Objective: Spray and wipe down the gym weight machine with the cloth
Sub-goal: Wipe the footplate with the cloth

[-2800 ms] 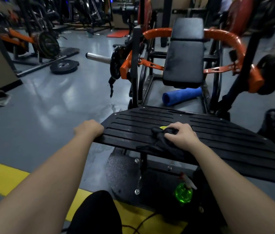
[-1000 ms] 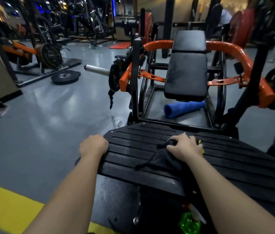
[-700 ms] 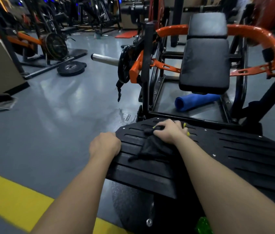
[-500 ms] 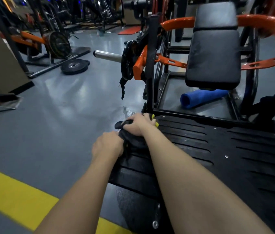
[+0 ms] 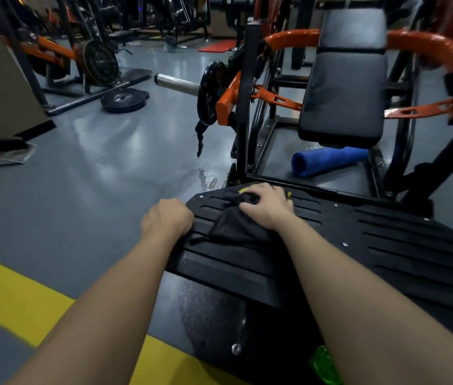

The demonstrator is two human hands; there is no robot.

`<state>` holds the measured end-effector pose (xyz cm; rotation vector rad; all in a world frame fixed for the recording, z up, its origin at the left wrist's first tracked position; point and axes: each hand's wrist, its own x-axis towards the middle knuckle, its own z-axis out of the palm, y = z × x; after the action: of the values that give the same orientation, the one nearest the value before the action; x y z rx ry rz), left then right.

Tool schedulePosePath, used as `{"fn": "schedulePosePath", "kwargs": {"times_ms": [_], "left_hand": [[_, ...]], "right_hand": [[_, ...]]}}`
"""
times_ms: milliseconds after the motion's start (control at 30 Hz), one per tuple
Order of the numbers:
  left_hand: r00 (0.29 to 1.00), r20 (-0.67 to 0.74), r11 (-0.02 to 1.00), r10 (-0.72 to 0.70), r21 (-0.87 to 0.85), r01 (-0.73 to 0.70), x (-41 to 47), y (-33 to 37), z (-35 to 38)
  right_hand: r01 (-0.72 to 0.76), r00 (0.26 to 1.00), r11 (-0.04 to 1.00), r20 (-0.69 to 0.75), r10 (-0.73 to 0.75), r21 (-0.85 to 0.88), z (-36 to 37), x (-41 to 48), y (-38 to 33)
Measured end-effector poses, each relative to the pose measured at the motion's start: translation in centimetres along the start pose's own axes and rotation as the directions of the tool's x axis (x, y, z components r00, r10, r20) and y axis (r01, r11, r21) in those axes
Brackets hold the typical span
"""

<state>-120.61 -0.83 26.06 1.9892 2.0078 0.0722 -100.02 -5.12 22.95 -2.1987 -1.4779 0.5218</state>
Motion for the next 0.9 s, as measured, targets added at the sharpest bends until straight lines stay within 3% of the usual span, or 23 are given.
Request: {"fn": "schedulePosePath", "kwargs": {"times_ms": [200, 433, 600, 767, 900], "left_hand": [[0.999, 0.027, 0.999, -0.028, -0.041, 0.029, -0.3, 0.0, -0.3], [1.0, 0.006, 0.999, 0.016, -0.034, -0.015, 0.5, -0.3, 0.2], [1.0, 0.002, 0.999, 0.018, -0.031, -0.018, 1.6, -0.4, 0.7], [0.999, -0.008, 0.999, 0.043, 0.006, -0.043, 1.3, -0.4, 0.6], [0.999, 0.011, 0.999, 0.039, 0.025, -0.039, 1.3, -0.2, 0.4]], "right_hand": [[-0.247, 0.963, 0.967, -0.121, 0.239, -0.056, -5.8, -4.8, 8.4], [-0.437, 0.894, 0.889, -0.171, 0.413, -0.135, -4.9, -2.5, 5.6], [-0.363, 0.931, 0.923, -0.09, 0.353, -0.13, -2.1, 2.0, 0.1], [-0.084, 0.994, 0.982, 0.051, 0.094, -0.168, 4.4, 6.2, -8.3], [-0.007, 0.995, 0.997, 0.102, 0.015, -0.082, 4.6, 6.7, -8.2]]}}
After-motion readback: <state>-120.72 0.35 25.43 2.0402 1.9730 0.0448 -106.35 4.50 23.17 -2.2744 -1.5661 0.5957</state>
